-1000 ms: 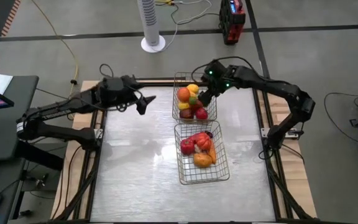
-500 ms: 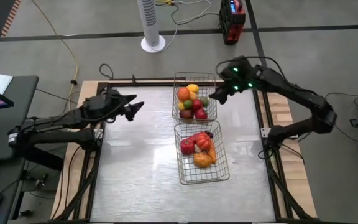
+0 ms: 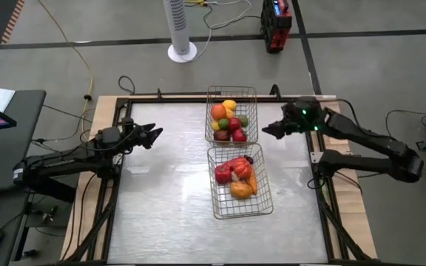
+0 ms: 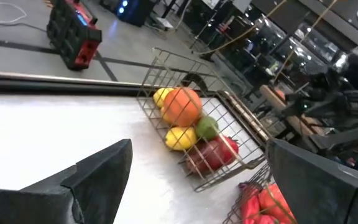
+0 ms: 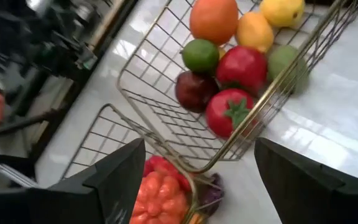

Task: Sort produce into baskets
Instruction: Return to Home Position

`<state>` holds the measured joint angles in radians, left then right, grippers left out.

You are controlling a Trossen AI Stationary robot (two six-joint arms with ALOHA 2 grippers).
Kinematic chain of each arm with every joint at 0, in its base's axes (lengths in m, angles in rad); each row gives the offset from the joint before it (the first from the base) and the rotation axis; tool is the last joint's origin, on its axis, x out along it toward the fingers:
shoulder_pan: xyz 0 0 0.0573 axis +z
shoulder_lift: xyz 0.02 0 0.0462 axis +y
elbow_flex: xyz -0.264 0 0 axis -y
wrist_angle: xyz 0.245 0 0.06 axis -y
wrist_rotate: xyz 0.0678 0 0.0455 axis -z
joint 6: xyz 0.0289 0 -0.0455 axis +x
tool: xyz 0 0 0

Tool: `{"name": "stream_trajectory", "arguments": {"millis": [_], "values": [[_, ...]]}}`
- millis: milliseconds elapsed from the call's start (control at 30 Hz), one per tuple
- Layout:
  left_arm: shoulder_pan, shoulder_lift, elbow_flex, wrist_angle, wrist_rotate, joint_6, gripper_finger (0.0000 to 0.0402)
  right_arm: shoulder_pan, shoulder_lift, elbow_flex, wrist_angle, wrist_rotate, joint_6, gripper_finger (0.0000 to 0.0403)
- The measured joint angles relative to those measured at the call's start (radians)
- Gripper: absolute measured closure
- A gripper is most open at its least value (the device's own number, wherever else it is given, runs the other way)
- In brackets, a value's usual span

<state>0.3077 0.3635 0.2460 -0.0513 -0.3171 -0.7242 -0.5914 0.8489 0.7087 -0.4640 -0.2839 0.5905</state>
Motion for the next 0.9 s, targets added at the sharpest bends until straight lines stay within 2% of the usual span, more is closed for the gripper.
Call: {"name": "stream_trajectory", "arguments": {"millis": [267,600,900], "values": [[0.0,-0.067,-0.075,-0.005,-0.028,-0.03,0.0045,0.029,-0.22,-0.18,0.099,0.062,0.171,0.0075],[0.0,-0.076,-0.171,0.042,-0.035,-0.107,0.0045,0.028,-0.444,-0.215,0.091,0.078,0.223,0.0075],[-0.003,-0.077,-0.221,0.078,-0.015,-0.185,0.0045,0.027,-0.698,-0.298,-0.008,0.137,0.324,0.0075]]}}
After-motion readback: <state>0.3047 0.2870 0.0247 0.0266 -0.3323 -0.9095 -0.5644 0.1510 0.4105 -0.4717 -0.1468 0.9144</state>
